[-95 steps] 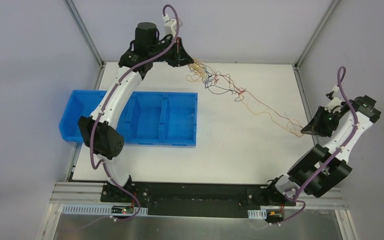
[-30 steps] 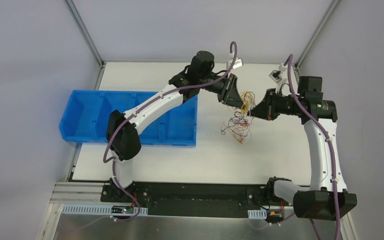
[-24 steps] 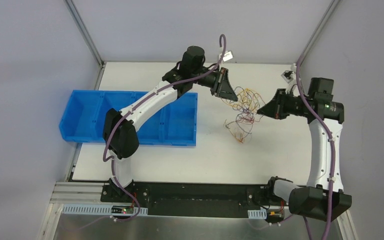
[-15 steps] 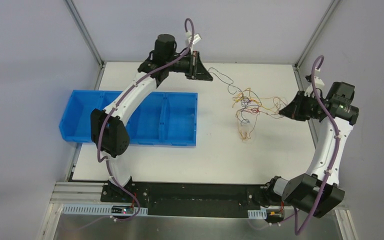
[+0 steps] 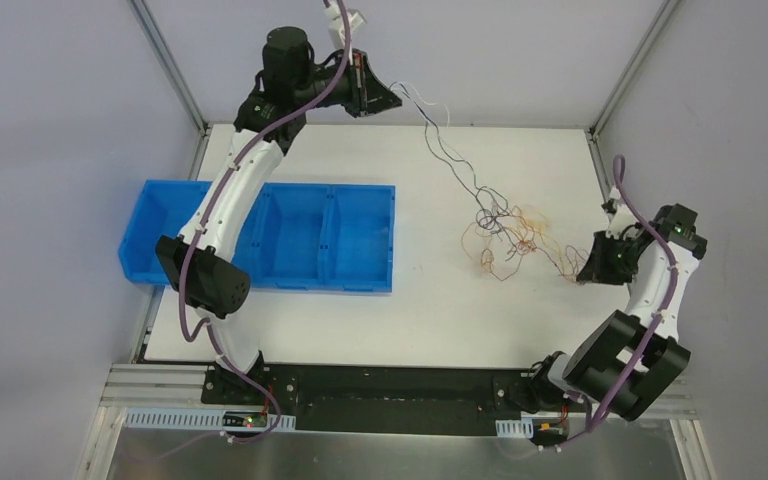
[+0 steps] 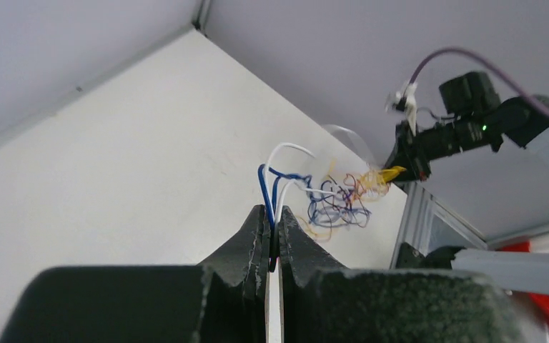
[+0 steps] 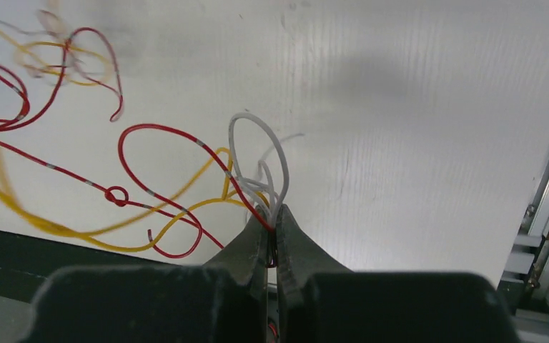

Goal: Untangle the cables

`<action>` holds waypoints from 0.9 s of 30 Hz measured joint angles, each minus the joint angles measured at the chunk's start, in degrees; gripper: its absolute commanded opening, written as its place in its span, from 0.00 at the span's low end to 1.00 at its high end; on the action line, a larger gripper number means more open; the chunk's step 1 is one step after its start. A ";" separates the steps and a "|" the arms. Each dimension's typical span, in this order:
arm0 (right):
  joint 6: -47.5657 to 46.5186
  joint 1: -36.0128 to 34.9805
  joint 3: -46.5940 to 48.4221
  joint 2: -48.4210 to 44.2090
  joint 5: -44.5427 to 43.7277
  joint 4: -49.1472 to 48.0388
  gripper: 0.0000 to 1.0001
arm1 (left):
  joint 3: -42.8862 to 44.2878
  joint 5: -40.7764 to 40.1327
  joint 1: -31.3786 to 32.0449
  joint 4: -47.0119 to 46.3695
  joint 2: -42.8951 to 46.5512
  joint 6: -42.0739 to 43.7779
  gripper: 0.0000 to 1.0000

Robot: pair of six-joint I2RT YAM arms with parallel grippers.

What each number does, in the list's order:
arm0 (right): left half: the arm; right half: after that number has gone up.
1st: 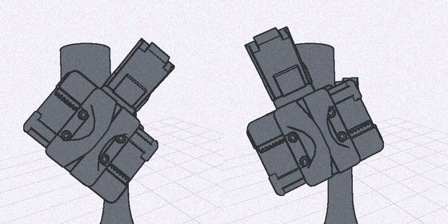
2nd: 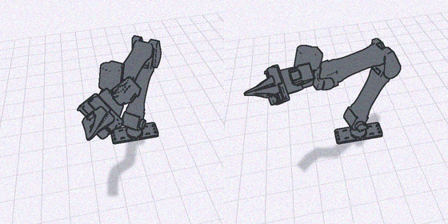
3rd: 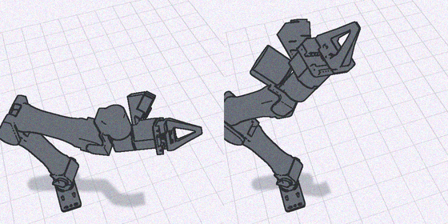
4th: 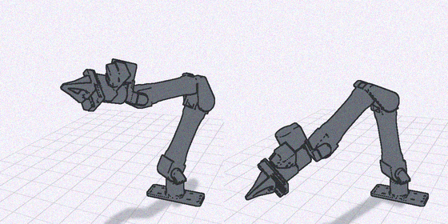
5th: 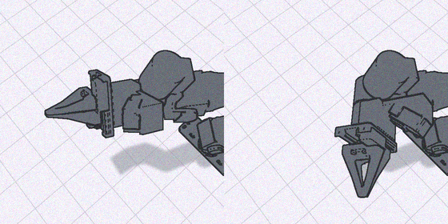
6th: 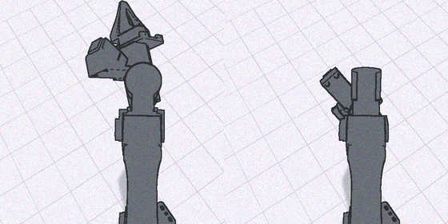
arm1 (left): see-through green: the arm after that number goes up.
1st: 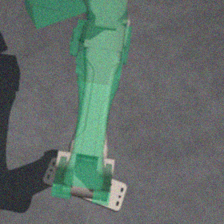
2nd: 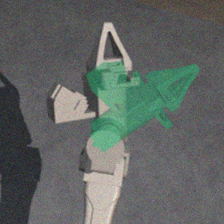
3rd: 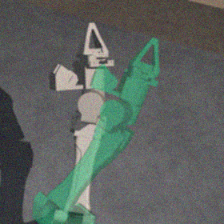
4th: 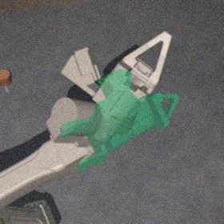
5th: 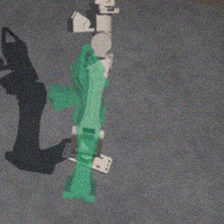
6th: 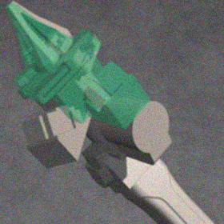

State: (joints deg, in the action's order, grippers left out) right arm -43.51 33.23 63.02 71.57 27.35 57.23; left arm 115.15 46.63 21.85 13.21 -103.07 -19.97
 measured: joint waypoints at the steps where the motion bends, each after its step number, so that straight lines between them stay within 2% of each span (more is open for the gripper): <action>1: -1.42 0.63 -1.46 0.35 -1.07 -0.11 0.00 | 1.27 -0.52 -0.31 0.07 0.00 0.11 0.00; 7: -8.74 1.68 -9.20 1.75 -5.99 -0.94 0.00 | 11.80 -1.75 -0.90 -1.01 -1.22 0.07 0.00; 10: -10.47 1.68 -9.68 2.01 -6.10 -0.39 0.01 | 13.55 -1.55 -0.02 -2.51 -1.86 -0.37 0.00; 11: -10.71 1.31 -9.68 2.08 -6.08 -0.26 0.08 | 13.55 -1.33 0.28 -2.62 -1.99 -0.44 0.00; 12: -11.04 0.98 -9.57 2.23 -5.77 0.42 0.20 | 13.53 -0.83 0.92 -2.69 -2.38 -0.52 0.00; 14: -11.65 0.09 -8.50 2.95 -4.04 3.17 0.48 | 13.29 -0.20 2.75 -2.73 -3.10 -0.55 0.00; 17: -12.15 -1.38 -4.28 3.87 0.68 8.26 0.68 | 11.39 1.38 6.75 -2.73 -3.78 -0.37 0.00; 22: -9.07 -4.04 6.80 2.89 11.37 12.98 0.85 | 6.51 3.52 13.25 -2.60 -3.85 -0.33 0.00; 27: 0.39 -10.58 13.55 -3.02 21.03 9.18 0.88 | 5.40 5.25 16.04 -3.04 -5.44 -1.22 0.00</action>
State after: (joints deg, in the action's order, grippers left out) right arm -43.11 22.65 76.58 68.55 48.38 66.41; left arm 120.55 51.88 37.89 10.17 -108.51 -21.19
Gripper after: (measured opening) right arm 0.873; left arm 0.030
